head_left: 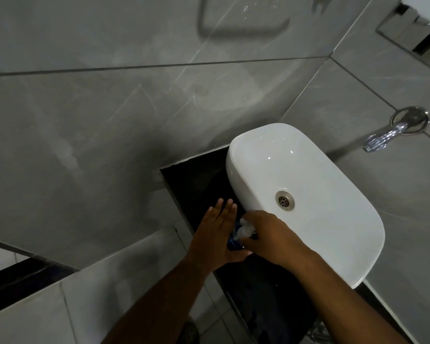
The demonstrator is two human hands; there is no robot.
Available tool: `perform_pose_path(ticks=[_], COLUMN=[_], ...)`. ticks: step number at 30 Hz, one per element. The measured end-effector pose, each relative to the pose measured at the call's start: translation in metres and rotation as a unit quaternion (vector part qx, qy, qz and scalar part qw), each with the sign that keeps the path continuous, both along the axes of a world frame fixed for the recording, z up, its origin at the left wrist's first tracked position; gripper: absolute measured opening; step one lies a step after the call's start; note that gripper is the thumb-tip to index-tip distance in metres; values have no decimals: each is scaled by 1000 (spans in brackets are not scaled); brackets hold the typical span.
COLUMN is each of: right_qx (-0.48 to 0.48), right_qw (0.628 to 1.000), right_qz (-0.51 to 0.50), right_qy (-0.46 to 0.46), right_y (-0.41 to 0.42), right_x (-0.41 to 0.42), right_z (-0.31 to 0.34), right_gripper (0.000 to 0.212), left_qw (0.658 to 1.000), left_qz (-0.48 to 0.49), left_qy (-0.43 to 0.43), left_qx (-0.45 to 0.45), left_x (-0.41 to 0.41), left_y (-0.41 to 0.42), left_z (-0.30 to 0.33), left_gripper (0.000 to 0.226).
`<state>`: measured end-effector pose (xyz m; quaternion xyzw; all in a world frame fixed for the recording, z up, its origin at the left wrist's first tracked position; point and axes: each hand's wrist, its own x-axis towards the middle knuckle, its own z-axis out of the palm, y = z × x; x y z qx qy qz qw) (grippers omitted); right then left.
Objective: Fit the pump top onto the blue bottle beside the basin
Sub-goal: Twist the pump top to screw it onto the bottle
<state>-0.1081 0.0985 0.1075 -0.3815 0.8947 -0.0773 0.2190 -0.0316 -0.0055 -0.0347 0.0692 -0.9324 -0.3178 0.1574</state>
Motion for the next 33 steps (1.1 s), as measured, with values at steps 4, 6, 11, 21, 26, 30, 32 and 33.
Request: perform_pose_path(ticks=[4, 6, 11, 21, 26, 30, 32, 33], right_qx=[54, 31, 34, 33, 25, -4, -19, -24], right_qw=[994, 996, 999, 999, 999, 1000, 999, 998], right_qz=[-38, -41, -15, 22, 33, -15, -44, -51], right_qy=[83, 71, 11, -20, -19, -21, -23, -23], right_y=[-5, -5, -8, -4, -5, -1, 1, 2], right_x=[1, 4, 4, -7, -13, -10, -5, -4], right_z=[-1, 4, 5, 0, -6, -15, -19, -20], right_gripper=[36, 40, 24, 23, 17, 17, 19, 20], left_qw=[1000, 1000, 1000, 999, 999, 998, 998, 998], left_qz=[10, 6, 1, 2, 2, -11, -22, -24], left_qy=[6, 4, -1, 19, 17, 15, 12, 12], left_qx=[15, 12, 9, 41, 51, 58, 56, 55], left_x=[0, 0, 0, 1, -1, -2, -3, -3], left_y=[2, 2, 1, 2, 4, 2, 0, -1], left_z=[1, 0, 0, -1, -4, -9, -10, -10], left_gripper=[104, 103, 105, 107, 107, 105, 104, 104])
